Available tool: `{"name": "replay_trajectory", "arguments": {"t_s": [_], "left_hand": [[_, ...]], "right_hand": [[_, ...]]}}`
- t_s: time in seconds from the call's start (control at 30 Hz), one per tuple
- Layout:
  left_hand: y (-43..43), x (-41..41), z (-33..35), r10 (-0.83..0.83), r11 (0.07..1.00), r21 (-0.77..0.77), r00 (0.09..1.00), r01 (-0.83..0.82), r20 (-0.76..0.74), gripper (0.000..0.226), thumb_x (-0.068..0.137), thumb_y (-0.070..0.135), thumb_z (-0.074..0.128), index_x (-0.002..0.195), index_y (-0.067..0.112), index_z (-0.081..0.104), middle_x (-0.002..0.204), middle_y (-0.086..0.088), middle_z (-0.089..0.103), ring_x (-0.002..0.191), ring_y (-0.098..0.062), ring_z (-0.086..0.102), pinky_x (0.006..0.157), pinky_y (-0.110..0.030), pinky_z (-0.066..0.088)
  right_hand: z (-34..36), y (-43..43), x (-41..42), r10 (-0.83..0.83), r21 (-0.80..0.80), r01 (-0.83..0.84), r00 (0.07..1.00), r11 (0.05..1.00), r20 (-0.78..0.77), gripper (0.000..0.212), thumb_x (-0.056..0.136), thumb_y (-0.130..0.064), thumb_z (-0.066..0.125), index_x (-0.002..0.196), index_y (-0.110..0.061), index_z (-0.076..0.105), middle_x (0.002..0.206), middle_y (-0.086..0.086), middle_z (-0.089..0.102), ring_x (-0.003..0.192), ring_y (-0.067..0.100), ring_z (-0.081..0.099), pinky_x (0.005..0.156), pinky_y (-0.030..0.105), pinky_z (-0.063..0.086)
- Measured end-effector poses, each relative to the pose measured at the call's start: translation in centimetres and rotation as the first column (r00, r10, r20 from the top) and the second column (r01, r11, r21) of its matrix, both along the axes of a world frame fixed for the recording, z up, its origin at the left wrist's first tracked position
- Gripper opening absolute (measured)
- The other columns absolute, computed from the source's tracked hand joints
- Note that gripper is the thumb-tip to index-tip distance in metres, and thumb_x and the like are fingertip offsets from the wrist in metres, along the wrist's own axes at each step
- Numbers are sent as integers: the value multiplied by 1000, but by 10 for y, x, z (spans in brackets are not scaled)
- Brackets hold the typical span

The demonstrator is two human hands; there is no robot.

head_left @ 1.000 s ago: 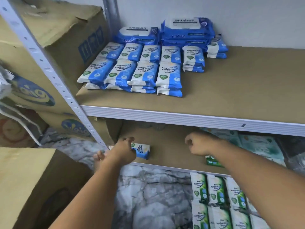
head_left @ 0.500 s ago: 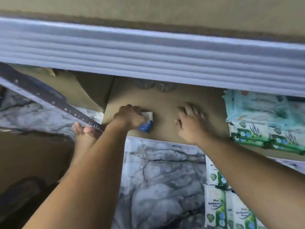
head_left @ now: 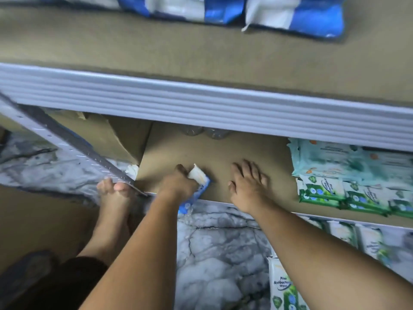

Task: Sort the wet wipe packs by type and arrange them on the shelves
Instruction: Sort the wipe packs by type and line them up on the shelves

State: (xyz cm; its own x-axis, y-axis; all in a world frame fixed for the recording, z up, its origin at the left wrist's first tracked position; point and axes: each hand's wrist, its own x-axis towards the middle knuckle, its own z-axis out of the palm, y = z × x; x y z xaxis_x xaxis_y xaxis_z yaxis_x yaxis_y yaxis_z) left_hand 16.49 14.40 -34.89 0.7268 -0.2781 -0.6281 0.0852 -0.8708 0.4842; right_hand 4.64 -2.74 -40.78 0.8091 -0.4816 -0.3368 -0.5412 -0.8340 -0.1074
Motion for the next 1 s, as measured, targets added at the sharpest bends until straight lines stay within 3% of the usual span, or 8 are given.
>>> {"name": "replay_trajectory", "arguments": {"t_s": [0.1, 0.23, 0.37, 0.43, 0.53, 0.73, 0.87, 1.0], "left_hand": [[4, -32, 25, 214, 951, -195, 967, -239, -140, 27, 83, 15, 77, 101, 12, 56, 89, -7, 64, 75, -25, 60, 57, -27, 43], [11, -71, 68, 267, 895, -303, 937, -328, -227, 11, 80, 4, 78, 87, 7, 69, 93, -23, 73, 71, -26, 61, 59, -32, 45], [14, -107, 136, 277, 847, -402, 934, -348, -227, 13, 83, 4, 74, 95, 3, 71, 79, -10, 71, 65, -22, 62, 48, -22, 43], [14, -126, 175, 300, 823, -437, 931, -364, -210, 12, 78, 8, 76, 86, 9, 67, 74, -4, 66, 61, -19, 60, 38, -16, 39], [11, -155, 214, 254, 795, -512, 945, -325, -205, 37, 56, 18, 77, 91, 10, 70, 78, -10, 75, 68, -28, 71, 48, -20, 44], [-3, -189, 279, 174, 705, -666, 970, -245, -173, 23, 81, 7, 76, 103, 7, 69, 88, -16, 76, 74, -30, 75, 51, -29, 52], [-25, -193, 317, 224, 608, -760, 968, -231, -116, 23, 81, 17, 83, 100, 10, 71, 92, -14, 77, 82, -34, 76, 69, -54, 62], [-54, -179, 339, 264, 612, -784, 961, -103, 80, 41, 79, 34, 85, 111, 23, 63, 95, -1, 77, 77, -20, 76, 70, -50, 63]], "right_hand": [[38, 9, -21, -109, 90, 112, 993, 990, -40, 56, 98, -41, 40, 152, -29, 30, 157, 0, 33, 145, 25, 26, 114, 49, 23], [108, 8, -46, -42, 85, 42, 999, 996, -4, 34, 91, -31, 46, 123, -24, 56, 129, 3, 59, 126, 29, 51, 100, 40, 39], [191, -1, -74, -5, 154, 0, 999, 988, 37, 66, 83, -28, 50, 147, -33, 38, 140, 3, 56, 126, 30, 55, 99, 41, 50], [230, -4, -90, 35, 153, -46, 997, 987, 75, 65, 85, -25, 51, 149, -31, 42, 144, 4, 53, 128, 28, 53, 102, 39, 49], [285, -10, -117, 118, 89, -131, 983, 987, 144, 52, 87, -21, 51, 138, -30, 56, 139, 2, 53, 127, 25, 52, 103, 35, 47], [373, -26, -155, 182, 1, -193, 924, 981, 337, 44, 89, -13, 47, 126, -28, 66, 129, 2, 64, 116, 23, 60, 97, 33, 49], [403, -47, -162, 150, -42, -151, 829, 988, 539, 39, 90, -7, 47, 115, -23, 72, 115, -2, 69, 105, 22, 62, 89, 32, 49], [391, -69, -152, 72, -64, -38, 693, 997, 717, 32, 88, -4, 53, 108, -14, 75, 104, -1, 68, 94, 24, 61, 77, 25, 43]]}}
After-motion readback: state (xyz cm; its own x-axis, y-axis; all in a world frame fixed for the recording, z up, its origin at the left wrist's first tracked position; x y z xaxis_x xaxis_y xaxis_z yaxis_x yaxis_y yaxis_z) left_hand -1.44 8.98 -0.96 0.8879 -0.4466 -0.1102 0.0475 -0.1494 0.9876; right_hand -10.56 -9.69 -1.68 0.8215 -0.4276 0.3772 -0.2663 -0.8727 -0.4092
